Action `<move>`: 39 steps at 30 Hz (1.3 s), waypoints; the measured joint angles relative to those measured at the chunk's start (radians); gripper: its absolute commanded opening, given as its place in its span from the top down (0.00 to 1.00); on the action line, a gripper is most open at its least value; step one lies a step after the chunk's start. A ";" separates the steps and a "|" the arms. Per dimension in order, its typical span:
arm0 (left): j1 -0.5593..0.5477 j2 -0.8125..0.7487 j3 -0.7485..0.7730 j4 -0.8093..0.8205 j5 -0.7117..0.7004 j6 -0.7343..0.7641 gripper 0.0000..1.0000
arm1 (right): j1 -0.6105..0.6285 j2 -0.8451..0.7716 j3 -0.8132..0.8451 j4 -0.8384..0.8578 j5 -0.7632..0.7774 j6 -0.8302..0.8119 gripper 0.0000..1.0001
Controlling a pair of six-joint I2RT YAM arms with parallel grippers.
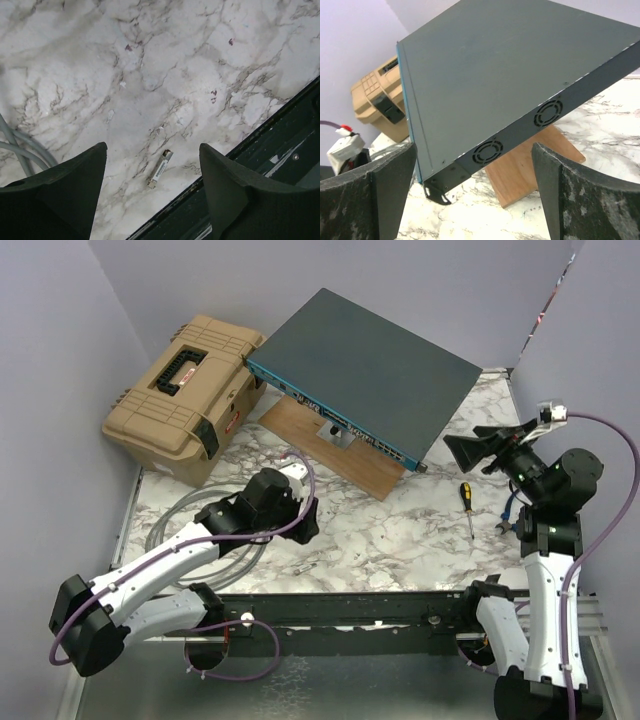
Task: Insert the plug into the switch port
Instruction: Pick up the connector from the center of the board.
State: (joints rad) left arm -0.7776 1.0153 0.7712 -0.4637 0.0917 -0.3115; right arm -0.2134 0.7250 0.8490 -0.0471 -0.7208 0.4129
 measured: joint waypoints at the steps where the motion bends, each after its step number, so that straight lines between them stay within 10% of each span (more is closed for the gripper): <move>1: -0.009 0.000 -0.024 0.003 -0.009 -0.025 0.24 | 0.006 -0.011 -0.007 0.002 -0.010 -0.011 0.00; 39: -0.262 0.122 -0.252 0.051 -0.179 -0.317 0.62 | 0.075 -0.084 -0.122 0.193 -0.149 -0.066 0.03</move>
State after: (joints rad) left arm -1.0393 1.1378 0.5194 -0.4122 -0.0872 -0.6285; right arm -0.1383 0.6407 0.7269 0.1455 -0.8696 0.3466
